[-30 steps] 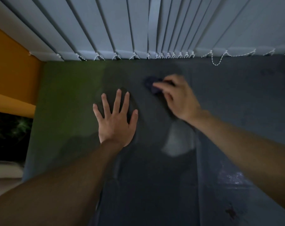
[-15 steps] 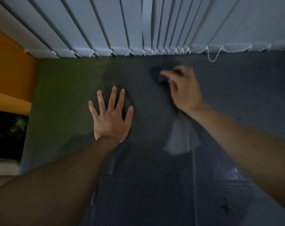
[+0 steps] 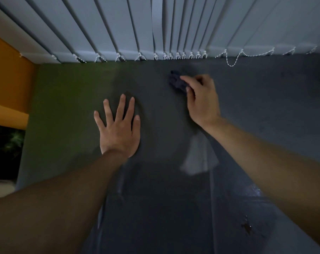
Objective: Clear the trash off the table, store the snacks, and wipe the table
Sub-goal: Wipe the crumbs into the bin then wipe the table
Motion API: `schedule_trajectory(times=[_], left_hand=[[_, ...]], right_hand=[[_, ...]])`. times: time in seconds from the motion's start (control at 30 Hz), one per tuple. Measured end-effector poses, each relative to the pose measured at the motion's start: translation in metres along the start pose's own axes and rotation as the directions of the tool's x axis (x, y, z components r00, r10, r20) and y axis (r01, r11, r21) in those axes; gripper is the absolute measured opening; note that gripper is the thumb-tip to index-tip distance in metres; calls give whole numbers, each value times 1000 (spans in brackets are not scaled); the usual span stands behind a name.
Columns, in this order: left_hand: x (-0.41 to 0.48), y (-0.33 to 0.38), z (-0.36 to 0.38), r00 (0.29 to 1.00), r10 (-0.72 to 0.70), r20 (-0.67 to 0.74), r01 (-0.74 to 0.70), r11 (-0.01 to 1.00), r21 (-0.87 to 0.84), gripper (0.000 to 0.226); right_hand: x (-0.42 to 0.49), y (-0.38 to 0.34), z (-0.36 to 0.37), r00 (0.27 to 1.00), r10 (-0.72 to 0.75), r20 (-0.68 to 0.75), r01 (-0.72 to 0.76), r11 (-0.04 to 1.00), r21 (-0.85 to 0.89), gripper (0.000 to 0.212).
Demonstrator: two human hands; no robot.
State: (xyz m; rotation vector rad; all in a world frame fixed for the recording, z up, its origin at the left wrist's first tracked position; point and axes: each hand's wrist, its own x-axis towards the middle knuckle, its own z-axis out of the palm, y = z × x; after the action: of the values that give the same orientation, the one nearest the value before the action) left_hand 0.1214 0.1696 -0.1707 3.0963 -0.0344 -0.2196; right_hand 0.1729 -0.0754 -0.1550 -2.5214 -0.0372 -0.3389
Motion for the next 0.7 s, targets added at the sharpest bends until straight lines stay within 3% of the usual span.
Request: schedule_trajectory(times=[0.07,0.13,0.27,0.33,0.4,0.47,0.63,0.7], left_hand=[[0,0,0,1000,-2,-8,2,1000,-10,58],[0,0,0,1000,-6,-10,6,1000,-20,58],[0,-1,-1,1000,4,-18,-5,998,-58,57],[-1,0,-3,1000,3,-20,-5,997,-76,57],[-1,0,-4,1000,5,-19,-6,996,-94,57],[-1,0,-4,999,7,-32,-11,992,-124,56],[-6,0,-5,977,140,-161,-177,954,-241,49],[-9,-1,-5,965,183,-190,-227,943,-244,46]], right_hand=[[-9,-9,4,1000,18,-3,-18,1000,9,35],[-36,-24,6,992,-106,67,103,994,46,35],[-82,-34,-7,862,-413,295,390,911,137,35],[-76,-25,-8,918,-333,214,320,943,96,35],[-69,-21,-8,994,-84,68,84,996,16,35],[-77,-28,-6,999,15,32,-15,1000,20,35],[-145,-57,-12,949,-248,195,227,966,125,34],[-154,-53,-17,959,-226,173,212,973,96,33]])
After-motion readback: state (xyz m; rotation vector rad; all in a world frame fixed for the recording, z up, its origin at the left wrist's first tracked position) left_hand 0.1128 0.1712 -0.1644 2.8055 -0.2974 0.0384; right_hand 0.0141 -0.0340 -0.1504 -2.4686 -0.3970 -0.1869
